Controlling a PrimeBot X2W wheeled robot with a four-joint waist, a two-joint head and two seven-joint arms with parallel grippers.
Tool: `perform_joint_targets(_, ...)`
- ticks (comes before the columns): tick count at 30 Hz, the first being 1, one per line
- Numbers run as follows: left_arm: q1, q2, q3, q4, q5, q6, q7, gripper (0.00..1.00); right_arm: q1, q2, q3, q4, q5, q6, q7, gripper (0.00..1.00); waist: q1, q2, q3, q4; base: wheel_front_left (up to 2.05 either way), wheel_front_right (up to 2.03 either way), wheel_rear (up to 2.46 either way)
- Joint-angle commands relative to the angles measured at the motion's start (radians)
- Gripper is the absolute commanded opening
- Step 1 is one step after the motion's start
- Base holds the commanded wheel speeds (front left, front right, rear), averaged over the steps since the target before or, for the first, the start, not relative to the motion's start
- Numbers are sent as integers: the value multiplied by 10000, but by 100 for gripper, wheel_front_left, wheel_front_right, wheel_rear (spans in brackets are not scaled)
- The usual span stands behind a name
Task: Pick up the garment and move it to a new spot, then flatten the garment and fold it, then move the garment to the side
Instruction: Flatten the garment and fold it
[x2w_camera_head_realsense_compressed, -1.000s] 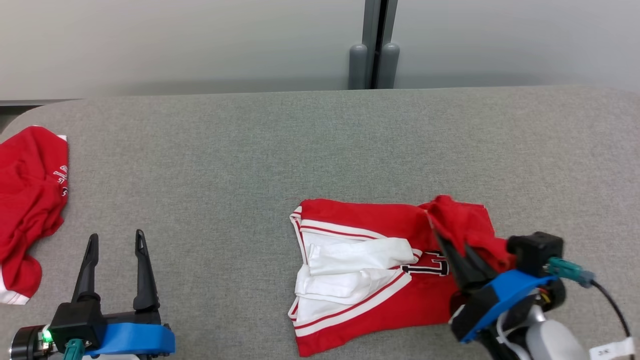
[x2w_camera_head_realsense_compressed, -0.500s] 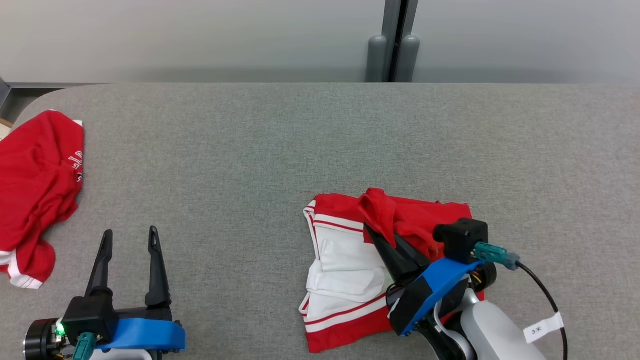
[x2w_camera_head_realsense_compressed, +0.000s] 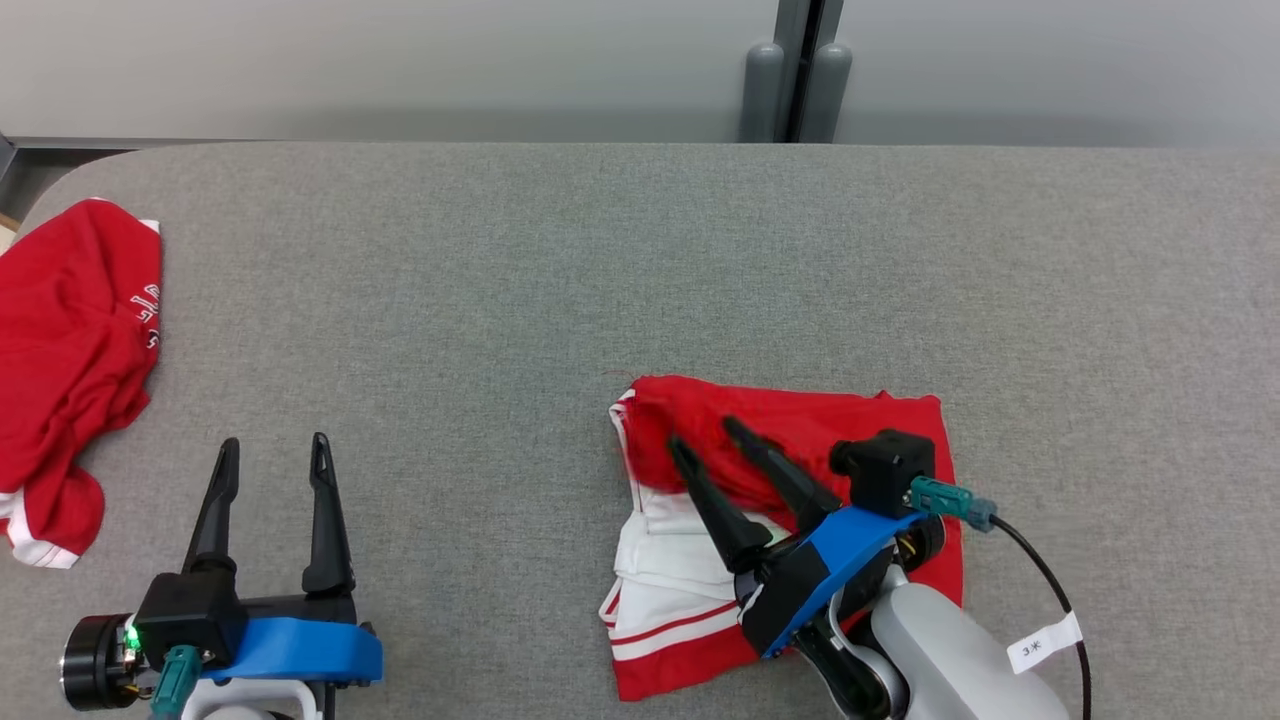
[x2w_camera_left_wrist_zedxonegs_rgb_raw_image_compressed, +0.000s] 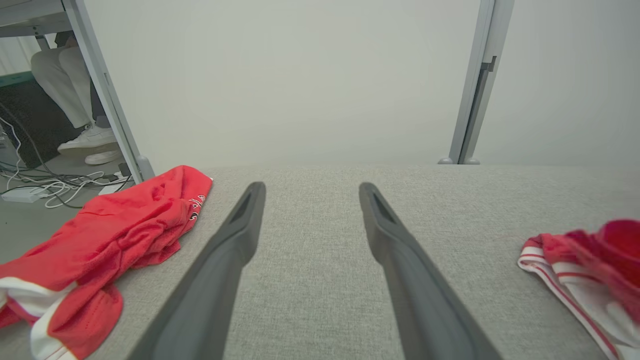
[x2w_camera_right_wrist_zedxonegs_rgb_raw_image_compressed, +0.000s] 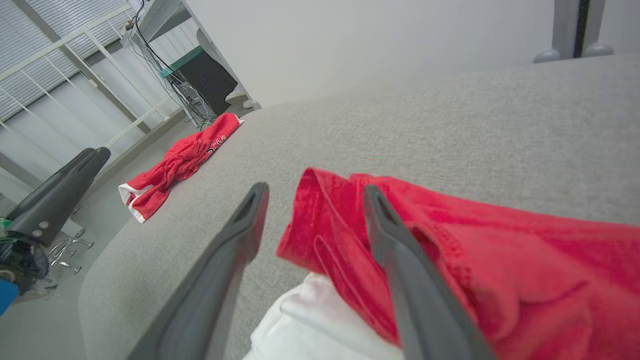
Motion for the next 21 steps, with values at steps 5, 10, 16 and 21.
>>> perform_joint_targets(5,-92,-6,47,-28,-11,25,-48,100,-293,-8,-349,-28,-528,2,-638,100,0,0,-136,-188,0,0,0)
perform_joint_targets(10,68,-9,105,-150,24,21,-48,100,238,-409,-1579,-671,-1368,2,-940,100,0,0,-366,-415,0,0,0)
perform_joint_targets(16,248,-8,139,-256,84,26,-48,100,1331,-914,-3312,-1624,-1977,2,-1055,100,0,0,-620,-549,0,0,0)
perform_joint_targets(21,437,-9,183,-360,142,1,-48,100,2420,-905,-4592,-2372,-2507,2,-1099,100,0,0,-833,-604,0,0,0)
